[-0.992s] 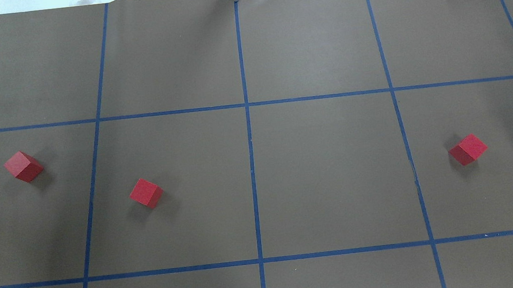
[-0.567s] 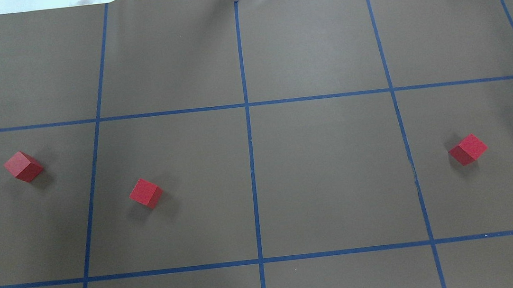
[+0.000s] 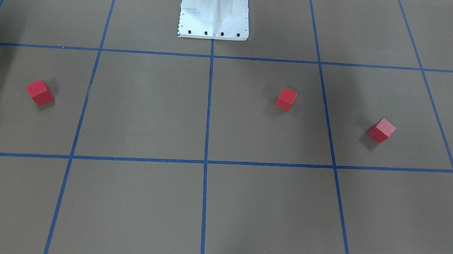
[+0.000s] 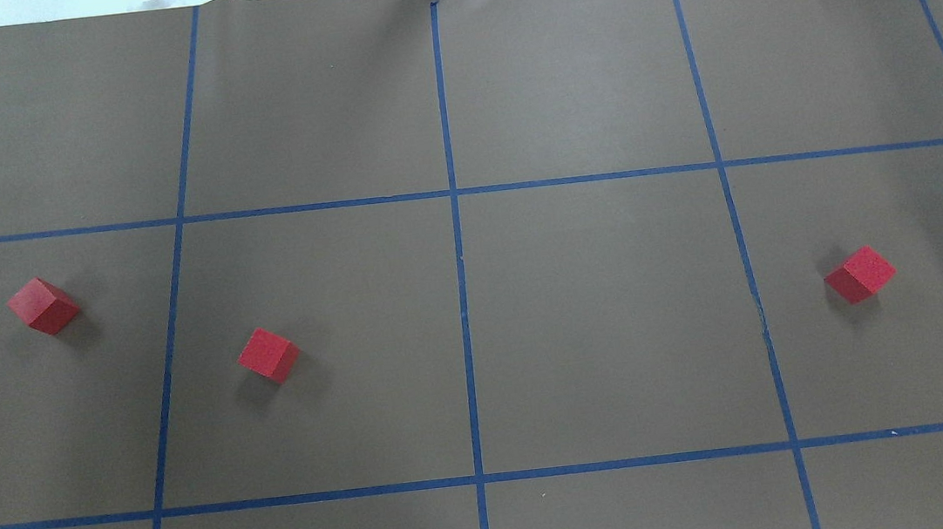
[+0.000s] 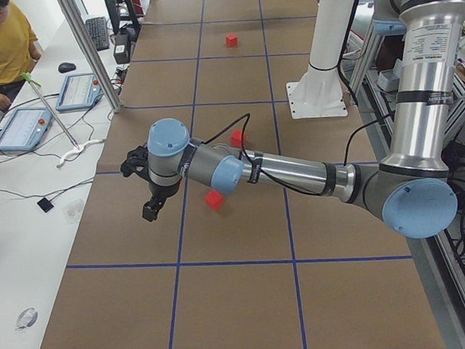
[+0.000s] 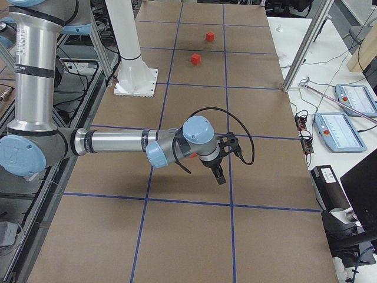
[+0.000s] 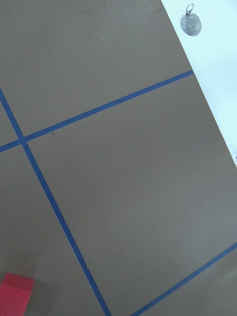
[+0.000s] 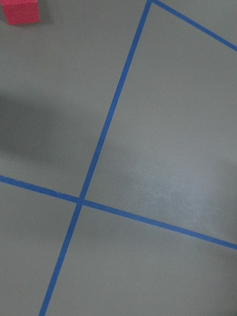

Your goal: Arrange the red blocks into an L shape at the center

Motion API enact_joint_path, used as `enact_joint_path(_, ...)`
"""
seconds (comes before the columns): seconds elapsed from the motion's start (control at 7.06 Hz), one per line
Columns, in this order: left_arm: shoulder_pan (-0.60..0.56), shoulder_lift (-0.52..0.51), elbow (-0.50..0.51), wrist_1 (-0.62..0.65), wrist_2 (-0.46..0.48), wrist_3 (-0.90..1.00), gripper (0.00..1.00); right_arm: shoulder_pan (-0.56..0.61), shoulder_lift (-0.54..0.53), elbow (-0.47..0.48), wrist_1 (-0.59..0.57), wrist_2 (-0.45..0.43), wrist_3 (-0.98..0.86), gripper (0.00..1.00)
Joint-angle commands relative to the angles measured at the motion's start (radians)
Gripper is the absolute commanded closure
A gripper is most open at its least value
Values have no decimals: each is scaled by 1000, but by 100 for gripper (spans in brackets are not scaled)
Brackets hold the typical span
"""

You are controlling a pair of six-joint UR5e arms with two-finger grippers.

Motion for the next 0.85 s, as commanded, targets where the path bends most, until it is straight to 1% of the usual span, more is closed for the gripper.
enact_joint_path(0.0,7,5,10,-54,0,-2,0,-62,17,1,52,182,45,1)
enact_joint_path(0.14,11,5,10,-56,0,-2,0,-157,13,13,75,172,95,1)
enact_joint_path(0.28,16,5,10,-62,0,-2,0,-240,19,31,95,137,173,1)
enact_joint_path(0.43,17,6,10,-68,0,-2,0,-342,10,71,108,23,271,2)
enact_joint_path(0.57,22,6,10,-68,0,-2,0,-416,8,71,109,-53,286,2)
enact_joint_path(0.71,22,6,10,-68,0,-2,0,-464,-3,71,109,-102,290,2)
